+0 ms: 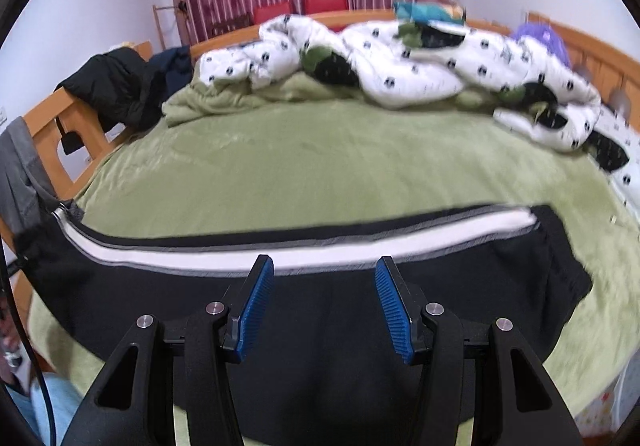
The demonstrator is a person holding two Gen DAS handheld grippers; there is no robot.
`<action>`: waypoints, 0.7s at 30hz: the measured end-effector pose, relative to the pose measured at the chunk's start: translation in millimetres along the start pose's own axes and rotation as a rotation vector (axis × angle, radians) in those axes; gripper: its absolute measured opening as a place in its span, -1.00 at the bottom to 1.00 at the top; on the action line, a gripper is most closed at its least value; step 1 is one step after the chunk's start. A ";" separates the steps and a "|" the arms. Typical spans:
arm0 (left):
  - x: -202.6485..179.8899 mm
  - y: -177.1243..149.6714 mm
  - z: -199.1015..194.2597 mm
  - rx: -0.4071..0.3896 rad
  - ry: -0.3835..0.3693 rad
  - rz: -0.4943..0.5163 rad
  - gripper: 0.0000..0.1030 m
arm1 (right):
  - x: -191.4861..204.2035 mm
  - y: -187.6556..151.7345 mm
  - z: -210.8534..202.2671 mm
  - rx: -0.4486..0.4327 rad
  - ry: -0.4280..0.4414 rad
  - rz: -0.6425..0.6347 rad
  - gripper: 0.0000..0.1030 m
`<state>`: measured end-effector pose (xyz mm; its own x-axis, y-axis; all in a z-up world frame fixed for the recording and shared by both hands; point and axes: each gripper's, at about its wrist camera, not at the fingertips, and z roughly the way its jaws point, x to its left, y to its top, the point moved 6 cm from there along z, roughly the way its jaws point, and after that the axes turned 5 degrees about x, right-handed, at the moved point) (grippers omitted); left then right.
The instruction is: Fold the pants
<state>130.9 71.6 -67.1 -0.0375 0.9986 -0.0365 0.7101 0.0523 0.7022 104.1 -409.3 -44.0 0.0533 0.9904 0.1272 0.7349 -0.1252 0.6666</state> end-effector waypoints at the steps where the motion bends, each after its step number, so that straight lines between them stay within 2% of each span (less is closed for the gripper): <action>1: -26.6 2.2 -1.6 -0.005 -0.017 0.042 -0.81 | -7.1 0.5 1.5 -0.003 -0.001 0.017 0.02; 6: -140.5 -12.8 6.6 0.025 -0.145 0.185 -0.82 | -50.6 -2.4 3.2 -0.006 0.008 0.110 0.02; 9: -212.8 -46.4 25.0 0.072 -0.234 0.288 -0.82 | -75.3 -11.4 4.3 -0.001 -0.012 0.145 0.02; 12: -261.4 -88.4 49.9 0.159 -0.298 0.310 -0.81 | -93.5 -24.7 9.7 0.027 -0.042 0.180 0.03; 14: -277.2 -114.9 63.8 0.223 -0.281 0.313 -0.81 | -98.0 -31.1 14.1 0.055 -0.026 0.202 0.03; 15: -280.9 -123.7 68.2 0.226 -0.243 0.322 -0.79 | -98.3 -32.6 15.1 0.062 -0.023 0.202 0.03; 17: -285.4 -130.8 59.9 0.156 -0.213 0.366 -0.76 | -93.4 -33.6 15.2 0.060 -0.030 0.183 0.03; 18: -287.1 -132.2 52.8 0.146 -0.222 0.390 -0.63 | -90.1 -32.8 15.0 0.057 -0.034 0.170 0.03; 21: -275.7 -128.2 39.2 0.200 -0.290 0.376 -0.33 | -75.4 -29.7 15.5 0.048 -0.018 0.132 0.03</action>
<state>77.9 -210.5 -175.0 0.4226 0.9060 -0.0230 0.7588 -0.3398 0.5557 88.7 -479.4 -84.8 0.1640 0.9664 0.1980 0.7519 -0.2524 0.6090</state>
